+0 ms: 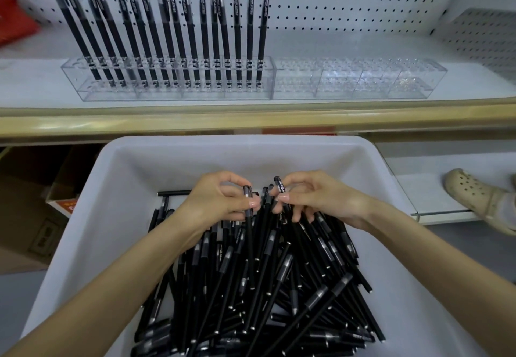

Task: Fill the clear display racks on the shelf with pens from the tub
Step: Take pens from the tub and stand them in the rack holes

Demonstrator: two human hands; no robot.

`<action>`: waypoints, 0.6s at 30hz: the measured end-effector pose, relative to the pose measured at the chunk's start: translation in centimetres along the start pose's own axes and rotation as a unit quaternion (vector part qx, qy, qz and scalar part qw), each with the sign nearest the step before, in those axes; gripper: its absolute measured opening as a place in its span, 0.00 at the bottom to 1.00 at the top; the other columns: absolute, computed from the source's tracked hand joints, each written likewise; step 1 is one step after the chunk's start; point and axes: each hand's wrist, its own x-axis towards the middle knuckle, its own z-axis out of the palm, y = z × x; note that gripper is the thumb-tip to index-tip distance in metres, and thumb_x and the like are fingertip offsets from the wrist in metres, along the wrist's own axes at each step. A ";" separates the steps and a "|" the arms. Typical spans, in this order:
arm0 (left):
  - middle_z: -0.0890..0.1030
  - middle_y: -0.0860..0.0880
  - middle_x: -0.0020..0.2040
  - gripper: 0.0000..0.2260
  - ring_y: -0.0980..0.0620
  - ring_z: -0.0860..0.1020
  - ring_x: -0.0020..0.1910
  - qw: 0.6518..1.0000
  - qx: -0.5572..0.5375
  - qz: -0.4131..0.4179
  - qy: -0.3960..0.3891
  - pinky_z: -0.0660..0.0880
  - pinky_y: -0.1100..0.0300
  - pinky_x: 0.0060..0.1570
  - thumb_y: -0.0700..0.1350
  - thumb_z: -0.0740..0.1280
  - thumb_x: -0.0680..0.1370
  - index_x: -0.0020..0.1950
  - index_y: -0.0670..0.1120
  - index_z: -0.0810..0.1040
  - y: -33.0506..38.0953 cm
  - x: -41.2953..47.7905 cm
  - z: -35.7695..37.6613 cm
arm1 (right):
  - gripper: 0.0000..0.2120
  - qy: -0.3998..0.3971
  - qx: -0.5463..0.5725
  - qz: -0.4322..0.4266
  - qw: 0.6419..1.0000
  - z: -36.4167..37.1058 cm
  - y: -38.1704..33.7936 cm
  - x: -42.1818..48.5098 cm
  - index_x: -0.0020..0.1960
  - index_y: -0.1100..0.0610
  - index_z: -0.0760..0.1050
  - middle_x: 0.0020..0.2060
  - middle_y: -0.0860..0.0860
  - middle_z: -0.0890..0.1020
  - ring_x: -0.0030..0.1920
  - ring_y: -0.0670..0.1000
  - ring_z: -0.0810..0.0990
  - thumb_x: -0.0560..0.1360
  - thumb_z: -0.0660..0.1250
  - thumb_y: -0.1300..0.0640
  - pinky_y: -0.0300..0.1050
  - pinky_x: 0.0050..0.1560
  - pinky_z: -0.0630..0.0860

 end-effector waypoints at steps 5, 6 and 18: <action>0.85 0.41 0.46 0.08 0.48 0.84 0.46 1.000 -0.023 0.006 -0.017 0.79 0.66 0.42 0.39 0.75 0.67 0.43 0.39 0.81 0.6 -0.1 -0.3 | 0.09 0.018 0.006 -0.020 1.000 -0.5 -1.2 -0.1 0.55 0.57 0.79 0.42 0.52 0.85 0.33 0.45 0.77 0.76 0.67 0.56 0.34 0.30 0.69; 0.84 0.39 0.46 0.08 0.46 0.84 0.47 0.999 -0.027 0.021 -0.010 0.80 0.65 0.43 0.41 0.75 0.67 0.41 0.39 0.80 1.2 -0.1 -0.5 | 0.09 0.023 0.008 -0.026 0.999 -0.7 -1.7 -0.2 0.55 0.58 0.79 0.42 0.52 0.85 0.32 0.44 0.76 0.76 0.67 0.57 0.33 0.29 0.69; 0.85 0.46 0.42 0.05 0.50 0.84 0.41 0.966 0.032 0.252 0.047 0.82 0.57 0.37 0.41 0.65 0.77 0.51 0.42 0.78 13.9 -0.8 -2.9 | 0.10 0.162 0.060 -0.238 0.956 -6.8 -14.0 1.1 0.49 0.65 0.78 0.41 0.54 0.85 0.42 0.51 0.83 0.71 0.69 0.60 0.42 0.42 0.81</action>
